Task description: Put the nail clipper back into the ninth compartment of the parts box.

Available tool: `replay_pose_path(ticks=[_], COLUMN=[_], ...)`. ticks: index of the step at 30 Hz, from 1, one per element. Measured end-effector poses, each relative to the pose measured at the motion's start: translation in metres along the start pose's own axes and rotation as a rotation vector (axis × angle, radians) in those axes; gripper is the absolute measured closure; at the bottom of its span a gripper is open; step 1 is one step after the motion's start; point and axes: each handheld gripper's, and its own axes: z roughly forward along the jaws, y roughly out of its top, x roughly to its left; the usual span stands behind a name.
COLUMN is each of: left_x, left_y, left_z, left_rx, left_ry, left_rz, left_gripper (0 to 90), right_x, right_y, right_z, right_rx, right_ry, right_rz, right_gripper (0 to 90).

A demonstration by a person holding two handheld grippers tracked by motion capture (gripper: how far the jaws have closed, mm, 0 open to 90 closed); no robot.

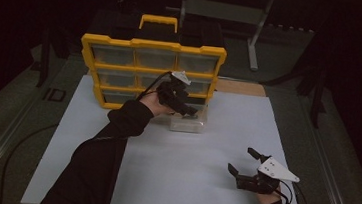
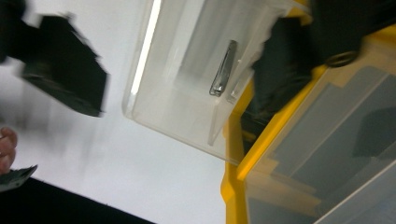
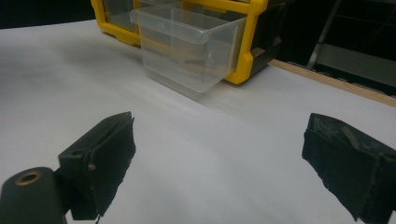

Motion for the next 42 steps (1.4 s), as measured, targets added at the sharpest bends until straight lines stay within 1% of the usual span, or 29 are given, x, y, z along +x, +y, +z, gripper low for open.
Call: replay_pose_path(ticks=[1, 2, 3, 4, 7, 8, 9, 13, 17, 19, 23, 25, 26, 27, 30, 34, 37, 42], left_x=[-0.001, -0.002, -0.003, -0.004, -0.005, -0.005, -0.005, -0.007, -0.009, -0.009, -0.009, -0.008, -0.008, -0.008, -0.007, -0.007, -0.009, -0.010], left_y=[0.000, -0.001, -0.002, -0.003, -0.007, -0.008, -0.010, -0.015, -0.019, -0.021, -0.026, -0.028, -0.028, -0.031, -0.035, -0.040, -0.045, -0.054], left_z=[-0.001, -0.001, -0.002, -0.003, -0.006, -0.006, -0.007, -0.012, -0.019, -0.022, -0.031, -0.034, -0.034, -0.038, -0.043, -0.053, -0.062, -0.076], left_rx=[0.005, 0.009, 0.010, 0.002, -0.017, -0.012, -0.014, -0.032, -0.051, -0.058, -0.079, -0.086, -0.086, -0.093, -0.090, -0.113, -0.117, -0.130], left_ry=[-0.007, -0.014, -0.023, -0.018, -0.018, -0.019, -0.003, -0.001, 0.002, 0.008, 0.009, 0.024, 0.024, 0.025, 0.031, 0.034, 0.049, 0.062], left_rz=[0.001, 0.000, 0.000, 0.002, -0.004, 0.002, 0.005, 0.008, 0.013, 0.011, 0.004, 0.008, 0.008, -0.001, -0.002, -0.019, -0.015, -0.023], left_gripper=[5.3, 2.3, 1.6, 0.3, 0.0, 0.0, 0.0, 0.0, 0.0, 0.0, 0.0, 0.0, 0.0, 0.0, 0.0, 0.0, 0.0, 0.0], right_x=[0.000, 0.000, 0.000, 0.000, 0.000, 0.001, 0.001, 0.001, 0.001, 0.001, 0.002, 0.001, 0.001, 0.001, 0.002, 0.002, 0.002, 0.003], right_y=[0.000, 0.000, 0.000, 0.000, 0.000, 0.001, 0.001, 0.001, 0.001, 0.001, 0.001, 0.001, 0.001, 0.001, 0.002, 0.001, 0.001, 0.001], right_z=[0.000, 0.000, 0.000, 0.000, 0.000, 0.000, 0.000, 0.000, 0.000, 0.000, 0.000, 0.000, 0.000, 0.000, 0.000, 0.001, 0.001, 0.002], right_rx=[0.001, 0.001, 0.000, 0.000, 0.001, 0.001, 0.000, -0.001, 0.000, 0.000, 0.000, 0.000, 0.000, 0.000, -0.001, 0.002, 0.002, 0.005], right_ry=[-0.001, -0.001, 0.000, 0.000, 0.001, 0.000, 0.000, 0.000, 0.000, 0.000, 0.001, 0.000, 0.000, 0.000, 0.000, -0.001, 0.001, 0.001], right_rz=[0.002, -0.001, 0.000, -0.001, -0.002, -0.001, -0.003, -0.002, -0.003, -0.001, -0.001, -0.001, -0.001, 0.000, 0.000, -0.002, -0.003, -0.003], right_gripper=[9.3, 9.4, 9.3, 9.4, 9.3, 9.3, 9.4, 9.3, 9.4, 9.4, 9.3, 9.3, 9.3, 9.3, 9.3, 9.4, 9.4, 9.3])
